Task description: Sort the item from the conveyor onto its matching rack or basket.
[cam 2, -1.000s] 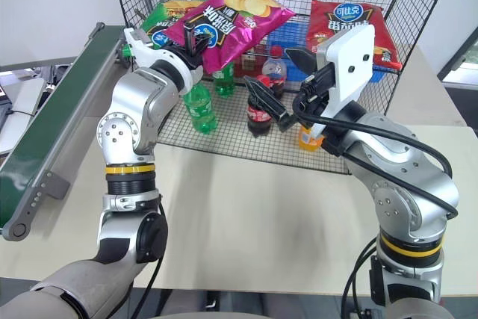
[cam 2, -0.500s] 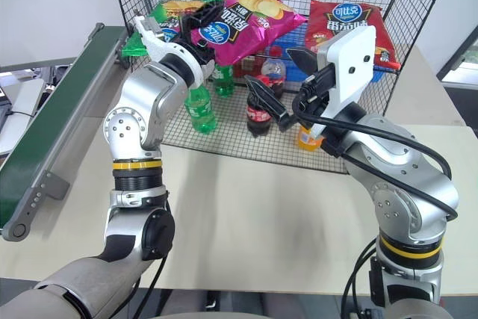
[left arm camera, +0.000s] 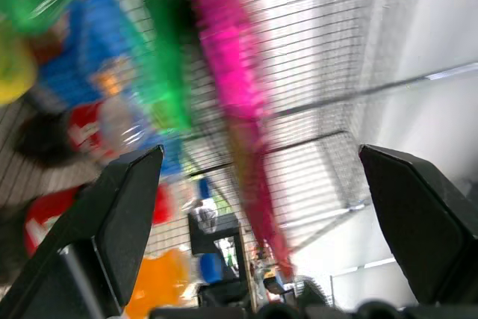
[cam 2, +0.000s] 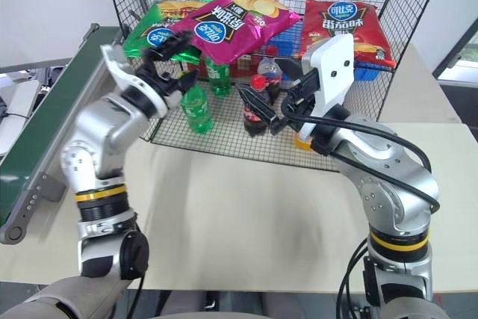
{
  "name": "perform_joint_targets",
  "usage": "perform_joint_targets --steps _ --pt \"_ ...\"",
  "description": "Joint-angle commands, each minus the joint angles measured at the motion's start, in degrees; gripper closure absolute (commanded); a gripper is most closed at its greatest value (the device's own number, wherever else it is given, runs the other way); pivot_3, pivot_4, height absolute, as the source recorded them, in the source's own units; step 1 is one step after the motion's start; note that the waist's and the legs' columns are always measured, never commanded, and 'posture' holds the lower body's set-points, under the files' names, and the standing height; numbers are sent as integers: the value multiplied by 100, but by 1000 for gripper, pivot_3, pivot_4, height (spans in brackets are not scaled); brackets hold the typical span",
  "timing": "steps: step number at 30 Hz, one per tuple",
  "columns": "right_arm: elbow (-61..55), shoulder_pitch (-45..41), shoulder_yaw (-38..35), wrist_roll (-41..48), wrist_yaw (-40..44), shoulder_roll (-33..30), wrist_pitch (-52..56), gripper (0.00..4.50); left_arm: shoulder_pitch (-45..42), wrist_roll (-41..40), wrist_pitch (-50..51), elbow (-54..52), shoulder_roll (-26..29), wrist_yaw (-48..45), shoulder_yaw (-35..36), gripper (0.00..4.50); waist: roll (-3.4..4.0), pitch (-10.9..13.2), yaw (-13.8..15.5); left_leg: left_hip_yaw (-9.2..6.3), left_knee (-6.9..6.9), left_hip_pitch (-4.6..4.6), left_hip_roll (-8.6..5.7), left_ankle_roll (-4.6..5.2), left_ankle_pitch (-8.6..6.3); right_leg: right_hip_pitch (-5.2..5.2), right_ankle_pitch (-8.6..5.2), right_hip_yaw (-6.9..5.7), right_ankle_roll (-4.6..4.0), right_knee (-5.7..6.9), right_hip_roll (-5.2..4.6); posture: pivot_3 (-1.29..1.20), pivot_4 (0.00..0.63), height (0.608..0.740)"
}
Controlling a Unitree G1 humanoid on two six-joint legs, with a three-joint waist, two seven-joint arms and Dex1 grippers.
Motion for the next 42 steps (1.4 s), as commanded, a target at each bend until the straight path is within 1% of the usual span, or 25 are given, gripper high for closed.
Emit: perform_joint_targets --steps 1,6,8,9,10,11,12,14,16,18,19,22,25,27,30,36,37,40,41,42 --pt "178 -303 136 -248 216 73 -402 0 -20 -273 -74 -413 326 58 -32 25 0 1 1 0 0 1 -2 0 0 1 0 0 0 2 -1 0 150 740" --pt "605 -525 424 -694 418 174 -746 0 -170 -276 160 -400 1075 -376 -96 25 0 1 -10 -6 -1 0 -7 -1 1 0 0 -3 0 0 1 0 150 740" --pt "818 -640 599 -990 539 187 -1009 0 -276 -80 447 -354 1669 -853 -111 25 2 2 -14 -7 -2 0 -7 -3 2 -2 0 -3 0 2 5 0 150 740" --pt "939 -710 744 -1235 605 161 -1215 0 -318 209 711 -357 2105 -1273 -144 25 3 3 -25 -8 -3 0 -5 -3 2 -4 0 -3 0 1 6 0 150 740" --pt "1029 -756 839 -1415 658 148 -1369 0 -343 422 883 -352 2408 -1587 -180 25 5 5 -45 -7 -4 0 -6 -4 3 -6 0 -2 0 1 11 0 150 740" --pt "1205 -839 1061 -1807 747 81 -1746 0 -341 877 1110 -411 2860 -2127 -283 25 6 6 -61 -3 -6 -1 -6 -7 4 -12 0 3 0 -1 21 0 150 740" --pt "1343 -893 1207 -2087 820 44 -2031 0 -334 1204 1240 -441 3163 -2531 -368 25 8 6 -58 -4 -11 3 -5 -12 7 -13 0 3 0 4 22 0 150 740" --pt "1607 -996 1448 -2571 959 -13 -2614 0 -324 1787 1332 -495 3591 -3309 -506 25 10 8 -46 -3 -19 11 -6 -15 9 -13 -1 2 0 0 25 0 150 740" --pt "1895 -1118 1571 -2972 958 12 -3068 0 -317 2280 1237 -540 3791 -4038 -570 25 10 9 -26 -2 -25 19 -3 -5 3 -14 -1 1 0 -1 26 0 150 740" --pt "2259 -1330 1704 -3435 887 63 -3586 0 -135 3337 961 -803 4251 -5209 -889 25 8 11 -27 -1 -24 14 1 -1 1 -17 -1 -2 0 -1 28 0 150 740" --pt "2388 -1398 1734 -3567 881 96 -3759 0 -53 3721 847 -878 4403 -5624 -1002 25 8 11 -31 0 -25 12 2 -2 1 -18 -1 0 0 -5 29 0 150 740" --pt "2783 -1595 1816 -3976 840 205 -4263 0 243 4296 617 -802 4535 -6358 -983 25 10 12 -39 9 -26 15 8 -1 0 -21 0 5 -2 -1 28 0 150 740" --pt "3158 -1742 1837 -4235 811 350 -4572 0 391 4505 558 -704 4423 -6625 -791 25 10 12 -43 15 -23 12 39 21 -13 -24 0 2 -2 -1 38 0 150 740" --pt "3448 -1860 1845 -4413 768 424 -4839 0 470 4475 667 -666 4362 -6688 -641 25 10 12 -45 15 -22 12 43 28 -17 -24 0 0 -2 2 39 0 150 740" --pt "3840 -2010 1839 -4637 706 479 -5198 793 715 4448 755 -724 4301 -6772 -377 0 10 12 -60 17 -21 11 47 33 -20 -26 0 1 -2 5 37 0 150 740" --pt "4263 -2145 1817 -4979 551 524 -5714 2882 913 4450 793 -832 4184 -6770 -155 0 10 12 -59 14 -19 11 50 36 -22 -26 1 1 -4 11 28 0 150 740" --pt "4309 -2163 1816 -5051 512 517 -5827 3287 928 4454 799 -840 4174 -6769 -137 0 10 12 -59 14 -19 12 50 36 -22 -26 1 1 -4 12 28 0 150 740" --pt "4398 -2181 1787 -5181 439 476 -6080 4281 971 4480 808 -852 4159 -6790 -101 0 10 12 -66 14 -19 12 51 37 -22 -26 2 1 -5 13 26 0 150 740" --pt "4419 -2178 1769 -5203 434 454 -6135 4491 979 4490 807 -849 4157 -6801 -96 0 10 12 -69 14 -19 12 51 37 -23 -26 2 1 -5 14 26 0 150 740" --pt "4438 -2169 1738 -5202 441 429 -6172 4491 981 4501 802 -845 4153 -6808 -94 0 10 12 -72 14 -19 12 52 37 -23 -26 2 1 -5 14 26 0 150 740"
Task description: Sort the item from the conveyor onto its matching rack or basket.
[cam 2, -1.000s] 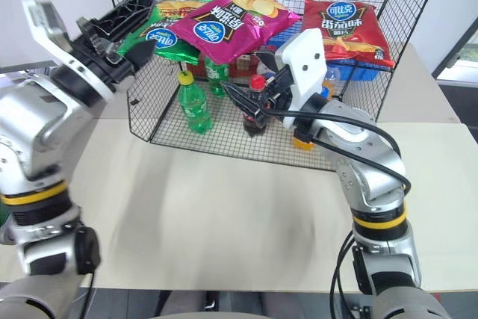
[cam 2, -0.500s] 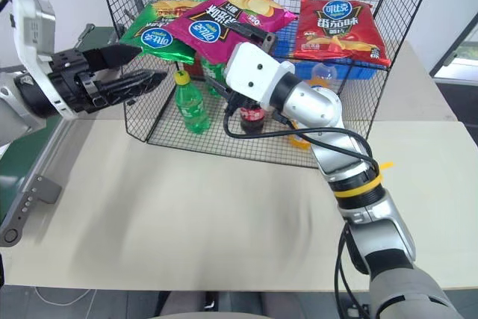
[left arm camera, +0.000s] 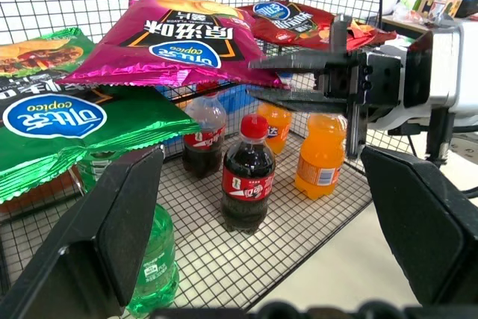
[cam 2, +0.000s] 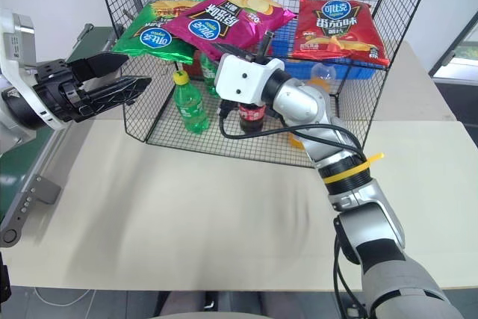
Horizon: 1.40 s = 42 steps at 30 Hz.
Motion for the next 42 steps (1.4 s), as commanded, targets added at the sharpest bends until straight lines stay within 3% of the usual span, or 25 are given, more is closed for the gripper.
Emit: perform_joint_targets --steps 1,13,17,27,38,42 --pt "-73 -160 -258 -20 -78 -122 -262 4491 -13 1 14 -135 -13 -30 225 0 0 0 -4 0 0 0 1 0 0 0 0 0 0 0 0 0 150 740" --pt "-489 298 -723 265 270 -784 -304 4491 -111 255 -46 -23 -171 -205 29 0 0 0 -3 -1 1 1 2 1 -1 1 0 1 -1 4 -1 0 150 740" --pt "-379 240 -655 665 647 -817 -1032 4491 -174 353 -46 31 -248 -319 -49 0 0 0 -34 0 1 1 4 1 -1 1 1 1 -1 4 1 0 150 740" --pt "1937 -743 -538 1402 1881 -739 -3081 4491 -301 558 -8 74 -387 -456 -135 0 0 0 -117 -1 4 5 4 2 -1 5 1 -1 -1 8 3 0 150 740" --pt "4011 -1731 -639 1454 2349 -577 -4597 4491 -171 485 44 -112 -450 -284 -12 0 0 0 -116 -1 4 10 7 2 -1 6 2 -1 -3 17 -8 0 150 740" --pt "4599 -1990 -577 1028 2128 -663 -4860 4491 -214 504 43 -138 -497 -266 -72 0 0 0 -118 -1 4 10 7 2 -1 6 2 -2 -3 19 -10 0 150 740"
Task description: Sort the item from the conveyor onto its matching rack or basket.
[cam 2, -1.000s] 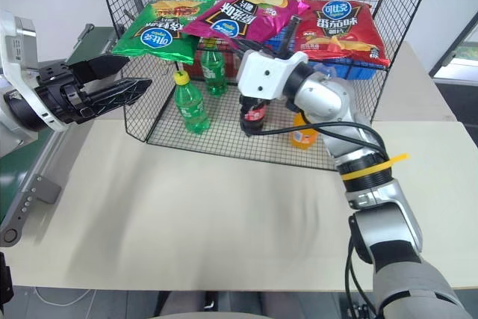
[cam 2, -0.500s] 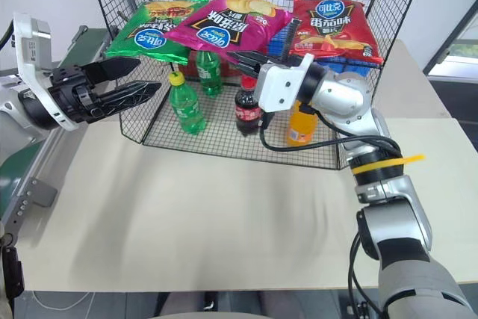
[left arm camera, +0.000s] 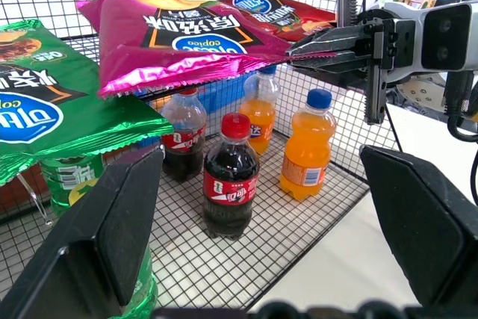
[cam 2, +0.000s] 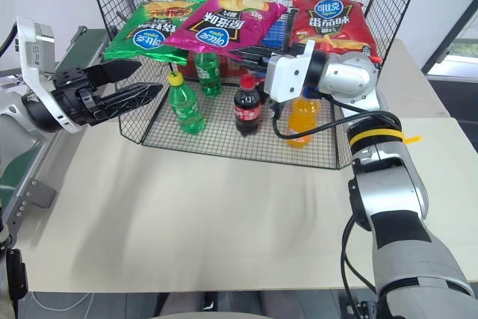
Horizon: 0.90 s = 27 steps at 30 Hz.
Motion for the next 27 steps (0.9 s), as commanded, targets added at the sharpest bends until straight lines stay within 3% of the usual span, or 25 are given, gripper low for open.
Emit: perform_joint_targets --steps 1,8,11,21,27 --pt "291 -306 -112 -191 -193 -101 -285 4491 -116 -13 26 -158 -2 13 103 0 0 0 -1 0 0 0 0 0 0 0 0 0 0 1 0 0 150 740" --pt "649 -432 -136 -406 -277 -195 -389 4491 -157 24 33 -140 -29 23 59 0 0 0 -4 0 0 1 0 0 0 0 0 1 0 4 -1 0 150 740" --pt "706 -467 -140 -486 -389 -212 -407 3680 -177 37 38 -136 -36 31 40 0 0 0 -8 1 0 3 0 0 0 0 0 1 -1 6 0 0 150 740" --pt "351 -234 -232 -90 -119 -248 -365 132 -183 61 124 -161 -31 28 55 0 0 0 -6 0 0 3 0 0 0 0 0 1 -1 10 0 0 150 740" --pt "-1714 841 -476 1119 351 -495 980 59 100 306 136 -109 277 -136 196 0 1 0 14 -7 0 1 0 0 0 9 1 -3 0 28 -4 0 150 740"
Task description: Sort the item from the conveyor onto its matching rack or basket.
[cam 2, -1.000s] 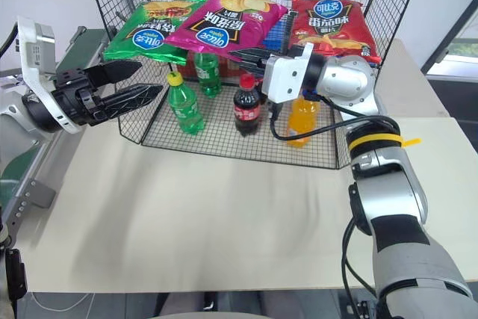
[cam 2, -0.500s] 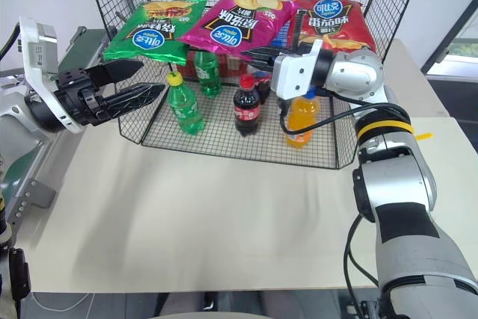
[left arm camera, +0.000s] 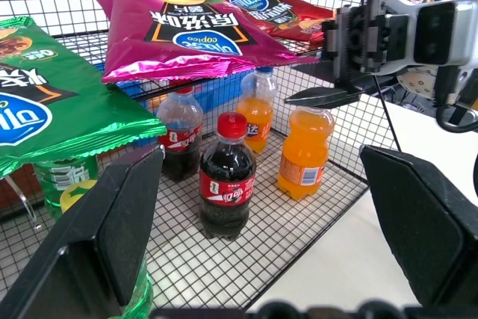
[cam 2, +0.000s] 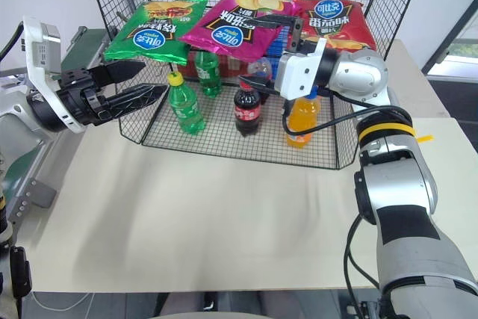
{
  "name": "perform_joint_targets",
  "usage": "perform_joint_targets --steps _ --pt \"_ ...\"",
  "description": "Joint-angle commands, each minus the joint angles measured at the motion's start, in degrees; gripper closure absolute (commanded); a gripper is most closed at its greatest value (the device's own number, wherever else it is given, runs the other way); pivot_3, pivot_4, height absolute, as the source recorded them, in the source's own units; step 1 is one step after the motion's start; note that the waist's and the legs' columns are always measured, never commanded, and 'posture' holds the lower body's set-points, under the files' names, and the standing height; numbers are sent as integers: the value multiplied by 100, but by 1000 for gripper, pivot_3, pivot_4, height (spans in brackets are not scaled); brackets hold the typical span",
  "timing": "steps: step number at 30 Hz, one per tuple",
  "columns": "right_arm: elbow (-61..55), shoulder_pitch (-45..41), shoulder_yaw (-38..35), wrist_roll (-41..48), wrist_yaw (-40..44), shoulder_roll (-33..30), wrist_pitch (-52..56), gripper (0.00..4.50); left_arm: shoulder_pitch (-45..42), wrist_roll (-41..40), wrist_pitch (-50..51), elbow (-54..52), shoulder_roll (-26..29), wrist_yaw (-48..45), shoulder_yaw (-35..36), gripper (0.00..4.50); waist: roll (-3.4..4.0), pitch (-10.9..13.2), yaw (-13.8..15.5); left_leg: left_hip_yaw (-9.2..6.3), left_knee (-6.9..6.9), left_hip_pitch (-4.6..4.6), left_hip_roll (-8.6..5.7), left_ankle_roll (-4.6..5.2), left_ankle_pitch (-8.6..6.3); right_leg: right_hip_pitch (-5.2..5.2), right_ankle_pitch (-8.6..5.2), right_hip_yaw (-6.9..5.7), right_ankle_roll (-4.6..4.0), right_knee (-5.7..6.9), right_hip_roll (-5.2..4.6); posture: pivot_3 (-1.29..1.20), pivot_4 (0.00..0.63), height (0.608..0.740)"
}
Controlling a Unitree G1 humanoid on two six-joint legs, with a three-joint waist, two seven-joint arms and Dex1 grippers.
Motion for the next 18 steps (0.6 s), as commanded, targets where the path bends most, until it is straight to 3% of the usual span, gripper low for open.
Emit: perform_joint_targets --steps 1,9,13,18 --pt "-1717 561 -337 819 80 -300 1224 59 147 231 -21 -68 304 -168 224 0 1 0 5 -2 0 -2 0 0 0 0 0 -1 0 6 -3 0 150 740" --pt "-6386 3002 -1141 2673 -858 -1363 6275 59 627 1250 -637 184 929 -858 224 0 3 1 74 -12 -2 -3 -1 1 -1 -3 -1 -3 0 8 -11 0 150 740" --pt "-7424 3632 -1653 3219 -1413 -1584 7693 59 433 1461 -831 491 985 -1198 138 0 3 2 117 1 0 -2 -2 2 -1 -1 -1 -3 1 -26 -8 0 150 740" --pt "-7869 3841 -1879 3550 -1351 -1693 8439 59 282 1626 -890 691 995 -1610 -12 0 3 2 97 16 0 -3 -2 10 -6 -4 -2 5 3 -40 27 0 150 740"
